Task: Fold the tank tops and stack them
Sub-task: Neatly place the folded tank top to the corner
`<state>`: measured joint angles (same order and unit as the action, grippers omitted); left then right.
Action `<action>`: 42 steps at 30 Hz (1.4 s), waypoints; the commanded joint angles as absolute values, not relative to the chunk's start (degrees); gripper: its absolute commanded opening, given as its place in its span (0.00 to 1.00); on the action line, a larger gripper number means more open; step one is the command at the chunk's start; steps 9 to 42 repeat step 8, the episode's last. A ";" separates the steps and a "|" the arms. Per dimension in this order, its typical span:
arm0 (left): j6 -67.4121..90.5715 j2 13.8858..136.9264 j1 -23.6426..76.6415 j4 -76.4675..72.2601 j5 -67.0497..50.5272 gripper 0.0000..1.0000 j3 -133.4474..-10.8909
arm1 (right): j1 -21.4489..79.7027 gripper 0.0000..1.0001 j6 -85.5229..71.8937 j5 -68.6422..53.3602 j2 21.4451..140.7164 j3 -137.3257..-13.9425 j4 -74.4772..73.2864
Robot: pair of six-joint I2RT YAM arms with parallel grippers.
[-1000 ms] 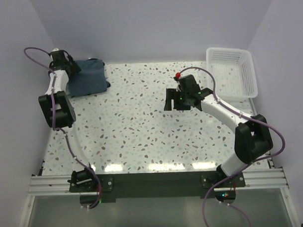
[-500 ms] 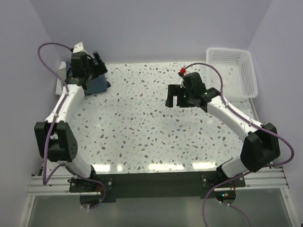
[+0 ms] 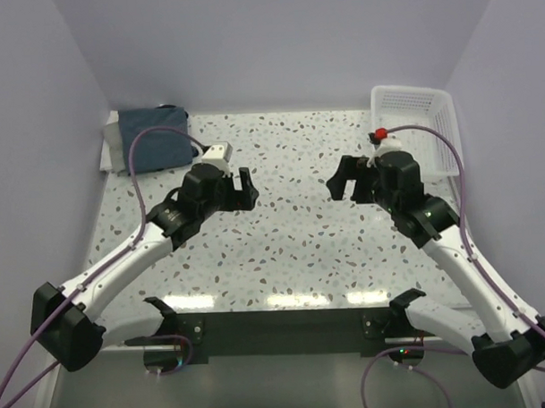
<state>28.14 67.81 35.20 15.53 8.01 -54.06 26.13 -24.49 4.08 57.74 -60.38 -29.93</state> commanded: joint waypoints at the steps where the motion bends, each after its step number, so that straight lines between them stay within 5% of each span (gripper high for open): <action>1: 29.27 62.76 35.77 17.13 10.28 0.92 -51.60 | 25.93 0.99 -25.49 9.66 52.75 -56.78 -31.55; 42: 28.39 61.70 35.95 17.67 9.76 0.92 -50.80 | 25.93 0.99 -26.45 15.27 49.92 -54.41 -31.47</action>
